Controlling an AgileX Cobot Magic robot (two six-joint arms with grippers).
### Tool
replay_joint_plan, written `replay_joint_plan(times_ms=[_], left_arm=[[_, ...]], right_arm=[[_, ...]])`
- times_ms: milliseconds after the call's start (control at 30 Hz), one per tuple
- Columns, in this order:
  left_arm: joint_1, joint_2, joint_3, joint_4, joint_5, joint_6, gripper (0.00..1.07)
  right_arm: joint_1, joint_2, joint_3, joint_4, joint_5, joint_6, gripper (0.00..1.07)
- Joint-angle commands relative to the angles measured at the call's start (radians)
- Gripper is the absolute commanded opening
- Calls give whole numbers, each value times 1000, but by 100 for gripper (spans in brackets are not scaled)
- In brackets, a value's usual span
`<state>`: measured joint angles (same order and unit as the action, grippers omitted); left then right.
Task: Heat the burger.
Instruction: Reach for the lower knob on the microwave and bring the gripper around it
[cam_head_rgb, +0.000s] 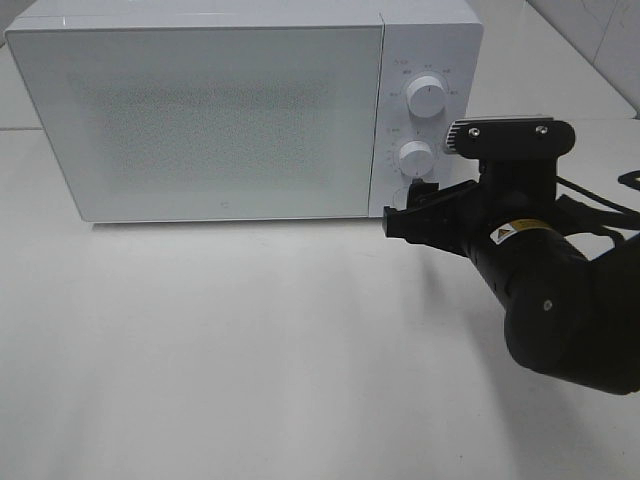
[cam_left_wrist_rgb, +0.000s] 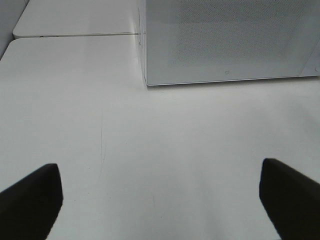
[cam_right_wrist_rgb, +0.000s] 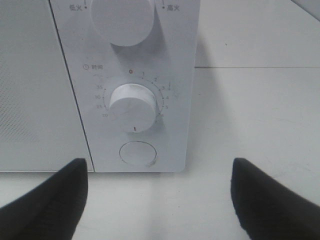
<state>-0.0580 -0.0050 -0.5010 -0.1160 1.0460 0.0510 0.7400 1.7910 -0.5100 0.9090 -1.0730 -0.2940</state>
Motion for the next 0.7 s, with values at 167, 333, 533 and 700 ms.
replay_joint_plan(times_ms=[167,333,533,700], left_arm=[[2,-24,1,-2,-7,3,101],[2,-24,1,-2,-7,3,101],[2,-20,1,-2,-7,3,101],[2,-20,1,-2,-7,3,101]], right_arm=[[16,41,-56,6,-27,-16,75],[18,89,-113,8,-44,-22,75],[18,127,-184,4,-56,-46,75],[-2,159,-222,1,-58,-49,75]])
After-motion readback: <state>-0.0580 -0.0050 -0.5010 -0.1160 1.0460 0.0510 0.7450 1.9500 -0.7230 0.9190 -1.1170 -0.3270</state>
